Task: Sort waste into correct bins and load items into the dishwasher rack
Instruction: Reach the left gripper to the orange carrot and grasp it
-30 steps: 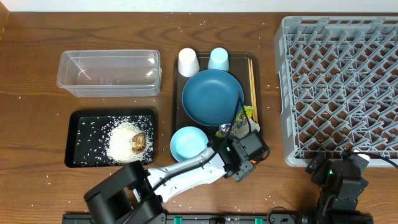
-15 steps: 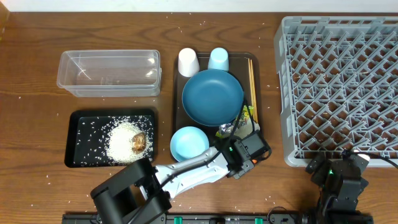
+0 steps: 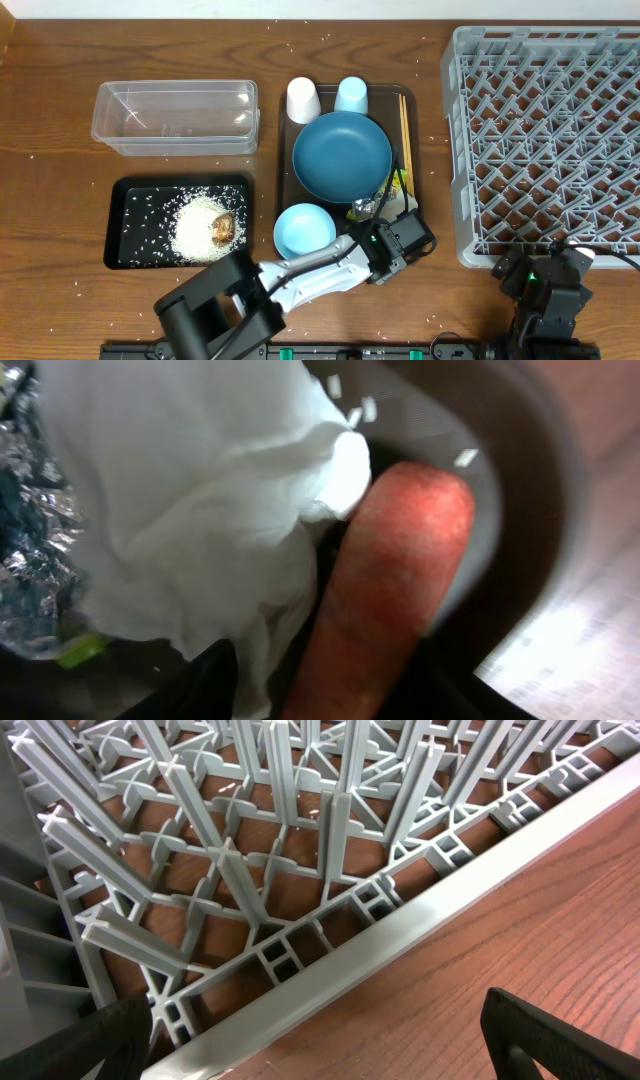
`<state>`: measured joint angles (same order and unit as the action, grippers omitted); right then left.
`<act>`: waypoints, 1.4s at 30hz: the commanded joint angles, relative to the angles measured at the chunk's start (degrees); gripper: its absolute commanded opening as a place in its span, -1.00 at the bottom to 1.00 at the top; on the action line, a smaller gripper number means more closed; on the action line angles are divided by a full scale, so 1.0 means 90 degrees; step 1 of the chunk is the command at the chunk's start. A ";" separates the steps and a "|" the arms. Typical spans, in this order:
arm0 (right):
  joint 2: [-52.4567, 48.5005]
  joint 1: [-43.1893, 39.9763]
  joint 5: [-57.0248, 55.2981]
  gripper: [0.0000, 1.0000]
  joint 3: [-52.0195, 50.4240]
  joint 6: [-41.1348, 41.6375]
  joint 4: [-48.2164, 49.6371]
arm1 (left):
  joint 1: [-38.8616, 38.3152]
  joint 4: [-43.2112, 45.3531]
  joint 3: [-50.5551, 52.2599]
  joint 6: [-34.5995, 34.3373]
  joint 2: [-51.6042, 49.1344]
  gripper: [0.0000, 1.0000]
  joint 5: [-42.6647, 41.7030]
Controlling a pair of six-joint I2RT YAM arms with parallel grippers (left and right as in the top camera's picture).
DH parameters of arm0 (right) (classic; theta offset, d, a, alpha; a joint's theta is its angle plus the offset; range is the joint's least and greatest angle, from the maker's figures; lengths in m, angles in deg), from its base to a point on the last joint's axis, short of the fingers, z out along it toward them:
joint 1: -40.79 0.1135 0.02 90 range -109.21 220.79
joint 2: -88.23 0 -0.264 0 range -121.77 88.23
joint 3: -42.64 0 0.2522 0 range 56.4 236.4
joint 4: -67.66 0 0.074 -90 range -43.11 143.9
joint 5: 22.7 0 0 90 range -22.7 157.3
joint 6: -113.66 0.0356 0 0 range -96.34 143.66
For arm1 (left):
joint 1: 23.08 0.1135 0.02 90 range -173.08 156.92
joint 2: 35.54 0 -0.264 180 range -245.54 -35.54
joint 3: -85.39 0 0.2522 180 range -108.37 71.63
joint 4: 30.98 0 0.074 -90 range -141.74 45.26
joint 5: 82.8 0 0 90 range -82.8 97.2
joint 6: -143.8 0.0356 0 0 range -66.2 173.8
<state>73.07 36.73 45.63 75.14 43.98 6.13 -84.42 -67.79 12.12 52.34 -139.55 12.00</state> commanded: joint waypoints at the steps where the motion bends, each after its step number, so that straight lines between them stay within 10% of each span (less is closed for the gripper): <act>1: 0.0010 -0.0041 -0.0063 0.99 0.0070 -0.0073 -0.0005 | 0.0002 -0.0039 -0.0044 0.0044 -0.0197 0.11 0.0170; 42: 0.0010 -0.0041 -0.0063 0.99 0.0070 -0.0073 -0.0005 | 0.0019 -0.0415 0.0000 -0.0651 0.0945 -0.13 -0.0544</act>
<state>73.07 36.73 45.63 75.14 43.98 6.13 -84.35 -70.96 12.08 47.34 -131.02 11.80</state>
